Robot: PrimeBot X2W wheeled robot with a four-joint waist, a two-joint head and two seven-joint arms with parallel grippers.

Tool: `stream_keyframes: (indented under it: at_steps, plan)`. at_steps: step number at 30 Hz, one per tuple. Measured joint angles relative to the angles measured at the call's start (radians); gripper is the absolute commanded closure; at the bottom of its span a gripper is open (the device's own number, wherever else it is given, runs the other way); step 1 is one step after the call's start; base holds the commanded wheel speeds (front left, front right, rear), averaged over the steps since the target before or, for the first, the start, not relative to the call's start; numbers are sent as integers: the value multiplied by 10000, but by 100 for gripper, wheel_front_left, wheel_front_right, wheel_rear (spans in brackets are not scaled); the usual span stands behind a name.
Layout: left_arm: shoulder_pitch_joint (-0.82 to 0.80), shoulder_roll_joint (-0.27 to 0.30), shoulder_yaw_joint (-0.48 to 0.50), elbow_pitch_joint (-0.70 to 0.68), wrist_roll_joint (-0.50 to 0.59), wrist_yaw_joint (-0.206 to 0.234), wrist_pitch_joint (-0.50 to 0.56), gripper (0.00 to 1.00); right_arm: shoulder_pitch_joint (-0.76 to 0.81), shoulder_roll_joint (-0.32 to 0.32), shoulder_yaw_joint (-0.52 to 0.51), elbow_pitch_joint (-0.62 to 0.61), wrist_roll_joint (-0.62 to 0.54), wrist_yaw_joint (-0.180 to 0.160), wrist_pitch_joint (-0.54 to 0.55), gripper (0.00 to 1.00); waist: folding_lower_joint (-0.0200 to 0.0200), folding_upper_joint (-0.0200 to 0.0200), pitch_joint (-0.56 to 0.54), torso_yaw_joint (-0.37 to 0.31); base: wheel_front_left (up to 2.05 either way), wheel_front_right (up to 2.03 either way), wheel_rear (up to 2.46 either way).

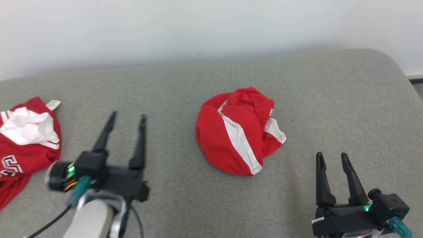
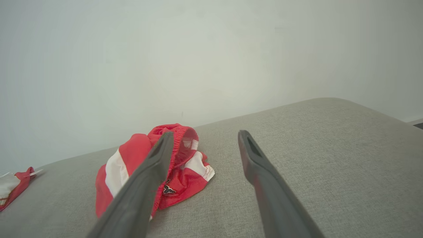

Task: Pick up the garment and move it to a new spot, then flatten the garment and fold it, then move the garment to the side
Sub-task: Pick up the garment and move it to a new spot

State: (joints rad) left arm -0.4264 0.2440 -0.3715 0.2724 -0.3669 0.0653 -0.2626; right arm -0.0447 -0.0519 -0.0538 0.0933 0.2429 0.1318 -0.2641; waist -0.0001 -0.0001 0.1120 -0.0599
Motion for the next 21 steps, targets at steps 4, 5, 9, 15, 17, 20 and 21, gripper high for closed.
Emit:
stream_keyframes:
  at_steps: [4,5,9,15,17,20,21]
  plan:
    - [1189,385,934,-819,211,240,0,0,170,2,2,36,-29,0,0,0,0,0,-347,241,0,0,0]
    - [1502,414,1170,-1026,259,284,0,0,225,2,4,36,-29,0,0,0,0,1,-426,291,0,0,0]
    - [2599,389,1990,-1668,527,316,0,0,392,0,-6,38,-59,0,0,0,0,0,-697,463,0,0,0]
    - [3994,-115,2922,-2280,943,125,0,0,598,2,19,84,-71,0,0,0,0,0,-1018,604,0,0,0]
    - [4328,-337,3051,-2355,1200,-31,0,0,655,2,25,109,-71,0,0,0,0,0,-1083,633,0,0,0]
    - [4688,-497,3033,-2322,1613,-414,0,0,709,2,77,199,-102,0,0,0,1,1,-1157,660,0,0,0]
    - [4771,-575,3057,-2284,1689,-491,0,0,735,2,96,242,-125,0,0,0,1,2,-1179,663,0,0,0]
